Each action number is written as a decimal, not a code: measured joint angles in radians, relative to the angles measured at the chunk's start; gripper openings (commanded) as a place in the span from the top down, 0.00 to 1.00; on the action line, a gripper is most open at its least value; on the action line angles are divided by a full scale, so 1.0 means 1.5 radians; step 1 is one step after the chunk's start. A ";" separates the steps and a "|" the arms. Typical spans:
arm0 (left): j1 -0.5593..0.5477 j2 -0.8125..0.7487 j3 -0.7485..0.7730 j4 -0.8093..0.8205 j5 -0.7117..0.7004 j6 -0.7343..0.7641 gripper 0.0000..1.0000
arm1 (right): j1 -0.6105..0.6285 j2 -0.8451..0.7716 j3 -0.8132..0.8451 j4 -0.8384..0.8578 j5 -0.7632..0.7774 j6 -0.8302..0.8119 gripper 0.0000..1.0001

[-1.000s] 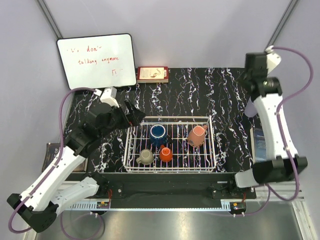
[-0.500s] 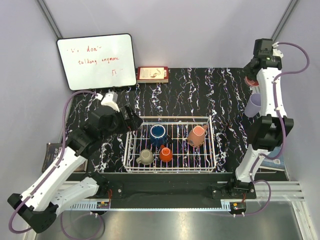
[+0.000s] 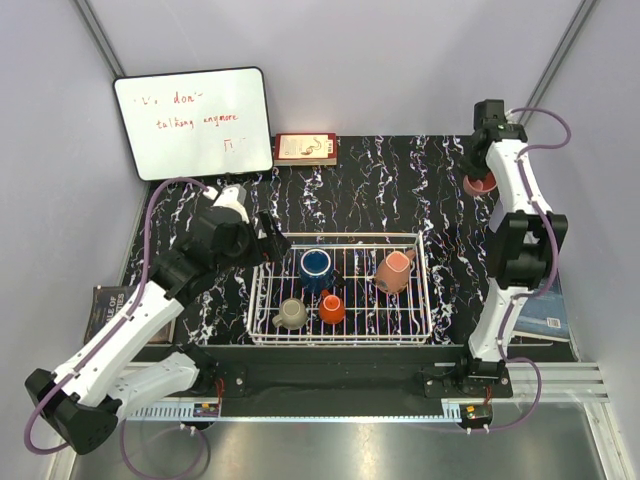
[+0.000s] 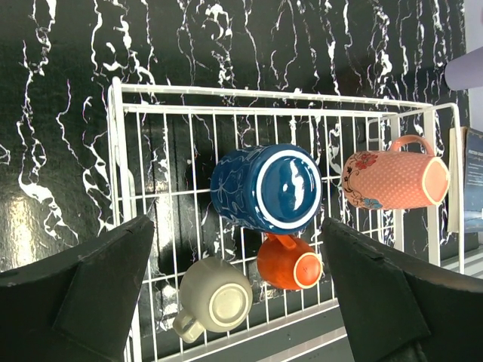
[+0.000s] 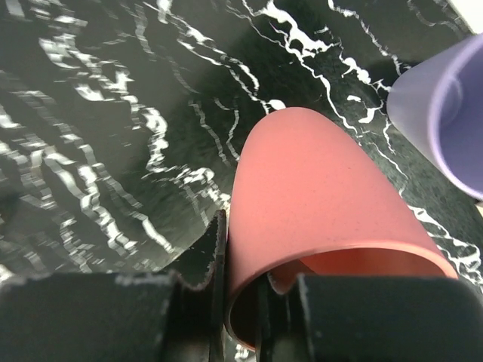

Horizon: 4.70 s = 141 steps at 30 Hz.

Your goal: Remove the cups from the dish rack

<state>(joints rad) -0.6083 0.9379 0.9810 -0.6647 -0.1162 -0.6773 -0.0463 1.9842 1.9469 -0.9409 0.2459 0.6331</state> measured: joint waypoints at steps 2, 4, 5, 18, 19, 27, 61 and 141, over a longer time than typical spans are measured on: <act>0.000 0.002 -0.002 0.000 0.002 -0.001 0.03 | -0.001 0.031 -0.001 0.004 0.000 0.000 1.00; 0.000 0.006 -0.003 0.000 0.004 -0.002 0.03 | -0.002 0.057 0.000 0.011 -0.001 0.001 1.00; 0.000 0.008 -0.003 0.000 0.005 -0.002 0.03 | -0.002 0.068 0.000 0.014 -0.002 0.001 1.00; 0.000 0.043 -0.006 0.002 0.005 -0.002 0.04 | -0.002 0.216 0.212 -0.012 0.014 -0.011 1.00; 0.000 0.049 -0.006 0.002 0.006 -0.002 0.04 | -0.002 0.231 0.235 -0.023 0.018 -0.013 1.00; 0.000 0.071 -0.006 0.003 0.015 -0.002 0.05 | -0.005 0.294 0.289 -0.098 0.008 -0.003 1.00; -0.011 0.114 -0.007 0.003 0.053 -0.021 0.06 | -0.013 0.323 0.284 -0.202 -0.023 0.010 0.69; -0.377 0.554 0.334 0.182 -0.137 0.152 0.01 | 0.299 -0.774 -0.664 0.260 -0.096 -0.077 0.00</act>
<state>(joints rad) -1.1732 1.7691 1.4815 -0.3920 -0.3218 -0.4496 0.4023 0.8238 0.9512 -0.5507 0.1013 0.5182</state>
